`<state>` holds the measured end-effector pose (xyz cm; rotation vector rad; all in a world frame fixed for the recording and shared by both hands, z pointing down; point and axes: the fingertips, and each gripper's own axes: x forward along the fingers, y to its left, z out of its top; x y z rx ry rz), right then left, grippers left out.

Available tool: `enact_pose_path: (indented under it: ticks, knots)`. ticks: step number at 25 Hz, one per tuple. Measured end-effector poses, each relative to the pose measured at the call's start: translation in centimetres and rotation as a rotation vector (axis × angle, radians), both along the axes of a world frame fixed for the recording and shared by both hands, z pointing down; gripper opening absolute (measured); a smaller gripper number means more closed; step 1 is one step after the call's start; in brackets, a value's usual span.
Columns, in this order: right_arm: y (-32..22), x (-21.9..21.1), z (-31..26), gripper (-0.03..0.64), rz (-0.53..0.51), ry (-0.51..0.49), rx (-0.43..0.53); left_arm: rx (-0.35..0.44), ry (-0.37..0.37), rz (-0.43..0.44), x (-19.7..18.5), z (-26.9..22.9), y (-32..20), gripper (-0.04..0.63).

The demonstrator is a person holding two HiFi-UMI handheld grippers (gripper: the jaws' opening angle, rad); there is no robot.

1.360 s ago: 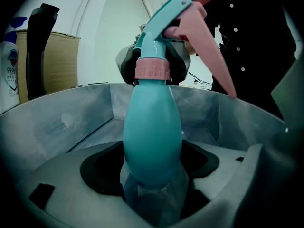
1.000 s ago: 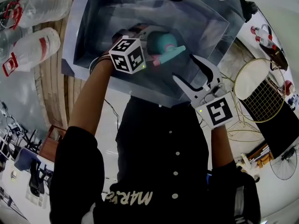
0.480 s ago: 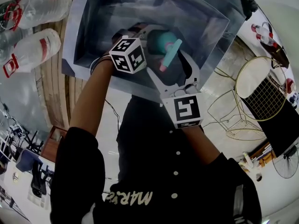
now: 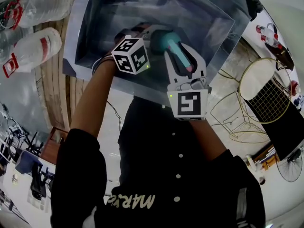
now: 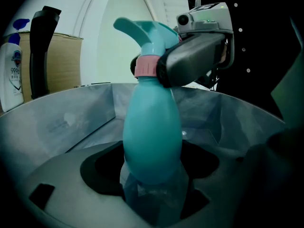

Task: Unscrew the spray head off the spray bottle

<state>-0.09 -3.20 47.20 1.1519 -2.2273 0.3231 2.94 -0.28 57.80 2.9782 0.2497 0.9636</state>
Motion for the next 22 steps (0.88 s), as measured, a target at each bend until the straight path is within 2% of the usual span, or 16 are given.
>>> enact_pose_path:
  ticks: [5, 11, 18, 22]
  knots:
    - [0.2, -0.2, 0.0, 0.149, -0.133, 0.021, -0.001, 0.001, 0.004, -0.001, 0.0, 0.0, 0.0, 0.385]
    - [0.2, -0.2, -1.8, 0.149, -0.234, -0.037, -0.007, 0.004, 0.002, -0.007, -0.1, 0.1, 0.0, 0.387]
    - [0.7, 1.0, -5.9, 0.149, -0.244, -0.101, -0.020, 0.008, -0.007, -0.030, 0.0, 0.0, 0.0, 0.387]
    - [0.0, 2.0, -8.6, 0.149, -0.134, -0.196, -0.008, 0.004, -0.031, -0.045, -0.1, 0.0, 0.0, 0.387]
